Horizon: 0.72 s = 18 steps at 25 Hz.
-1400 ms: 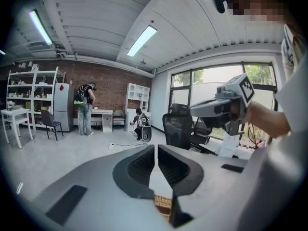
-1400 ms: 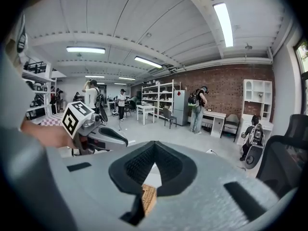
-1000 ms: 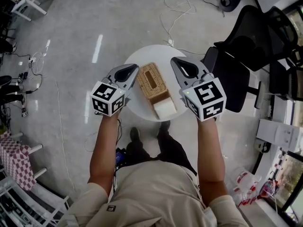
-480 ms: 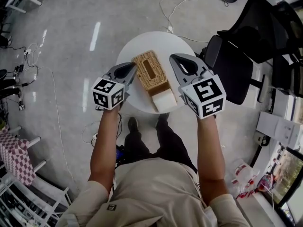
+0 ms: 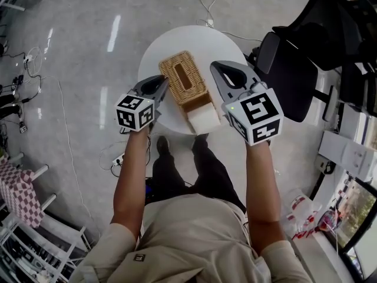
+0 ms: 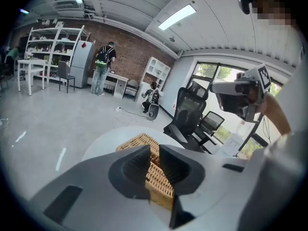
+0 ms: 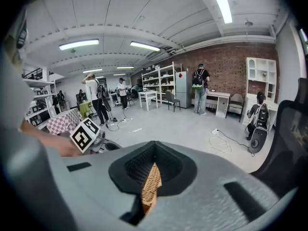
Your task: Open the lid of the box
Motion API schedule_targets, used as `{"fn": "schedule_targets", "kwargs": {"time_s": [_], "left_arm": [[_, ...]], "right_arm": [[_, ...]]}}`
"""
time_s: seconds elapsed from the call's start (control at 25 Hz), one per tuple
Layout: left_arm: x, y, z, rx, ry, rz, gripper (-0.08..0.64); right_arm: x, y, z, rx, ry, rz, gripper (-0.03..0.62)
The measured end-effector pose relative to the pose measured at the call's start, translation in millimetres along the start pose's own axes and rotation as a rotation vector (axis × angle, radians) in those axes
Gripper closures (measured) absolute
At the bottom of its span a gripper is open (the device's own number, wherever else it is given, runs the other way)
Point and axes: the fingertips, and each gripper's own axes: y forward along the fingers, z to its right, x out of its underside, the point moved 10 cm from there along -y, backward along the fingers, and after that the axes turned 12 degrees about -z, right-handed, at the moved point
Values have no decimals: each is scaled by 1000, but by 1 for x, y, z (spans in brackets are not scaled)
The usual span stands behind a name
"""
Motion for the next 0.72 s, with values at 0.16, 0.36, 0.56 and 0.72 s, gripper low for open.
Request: {"fn": "schedule_targets", "kwargs": {"time_s": [0.16, 0.36, 0.56, 0.72], "left_arm": [[20, 11, -5, 6, -48, -21, 460], [38, 24, -11, 18, -112, -39, 395], [51, 34, -14, 48, -167, -51, 347], [58, 43, -13, 82, -212, -51, 326]], "right_arm": [[9, 6, -3, -7, 6, -15, 598], [18, 13, -3, -10, 10, -31, 598], [23, 18, -5, -8, 7, -46, 598], [29, 21, -3, -5, 7, -61, 598]]}}
